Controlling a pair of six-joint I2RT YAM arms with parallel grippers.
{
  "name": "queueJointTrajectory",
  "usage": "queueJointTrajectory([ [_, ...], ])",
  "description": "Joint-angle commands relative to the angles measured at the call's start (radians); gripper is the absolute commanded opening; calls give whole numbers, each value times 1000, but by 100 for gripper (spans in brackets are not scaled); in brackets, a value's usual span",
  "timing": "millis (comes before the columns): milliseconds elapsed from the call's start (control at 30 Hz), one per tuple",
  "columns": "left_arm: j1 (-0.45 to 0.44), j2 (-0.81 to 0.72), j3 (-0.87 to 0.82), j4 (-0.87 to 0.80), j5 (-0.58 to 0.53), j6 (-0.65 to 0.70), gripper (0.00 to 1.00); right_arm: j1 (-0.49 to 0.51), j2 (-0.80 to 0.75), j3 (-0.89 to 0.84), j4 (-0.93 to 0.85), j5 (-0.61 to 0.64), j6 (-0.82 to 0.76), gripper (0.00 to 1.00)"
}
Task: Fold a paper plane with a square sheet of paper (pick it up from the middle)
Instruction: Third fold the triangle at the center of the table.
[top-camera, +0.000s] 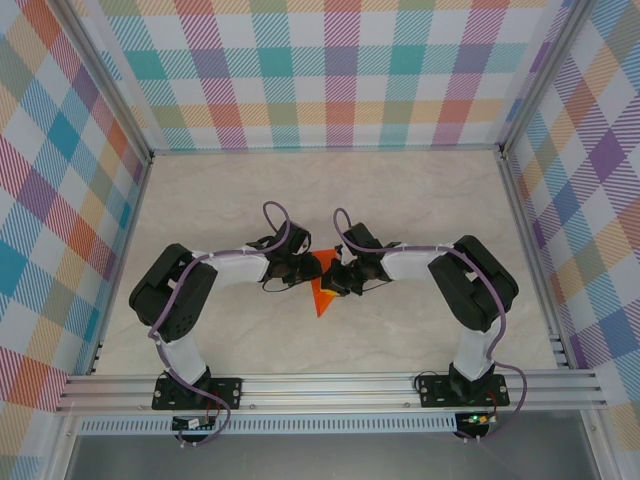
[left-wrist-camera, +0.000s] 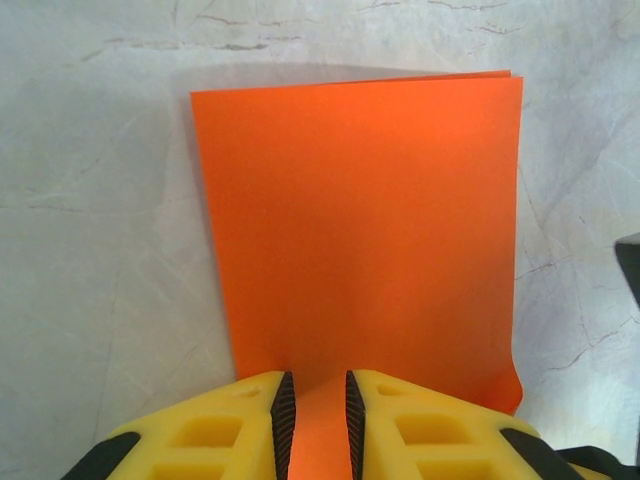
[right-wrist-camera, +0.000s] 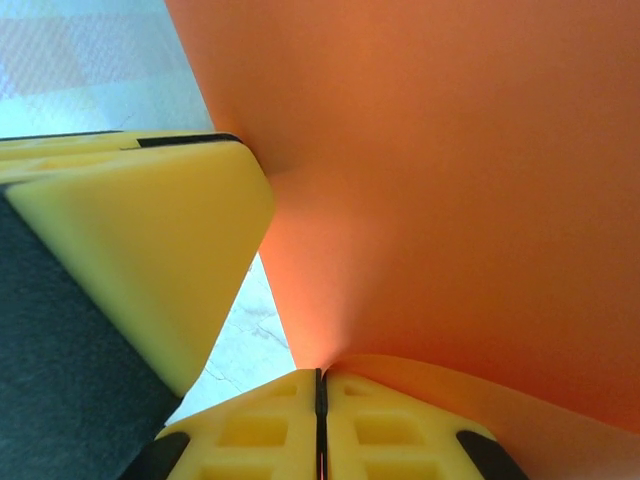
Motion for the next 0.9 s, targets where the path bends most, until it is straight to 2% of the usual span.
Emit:
queueJointTrajectory([
  [0, -2, 34, 11, -33, 13, 2, 24, 5, 11, 13, 45, -27, -41, 9],
  [333, -4, 32, 10, -33, 20, 1, 24, 5, 25, 32, 36, -12, -66, 9],
  [867, -4, 37, 4, -34, 16, -1, 22, 3, 16, 13, 82, 28, -15, 8],
])
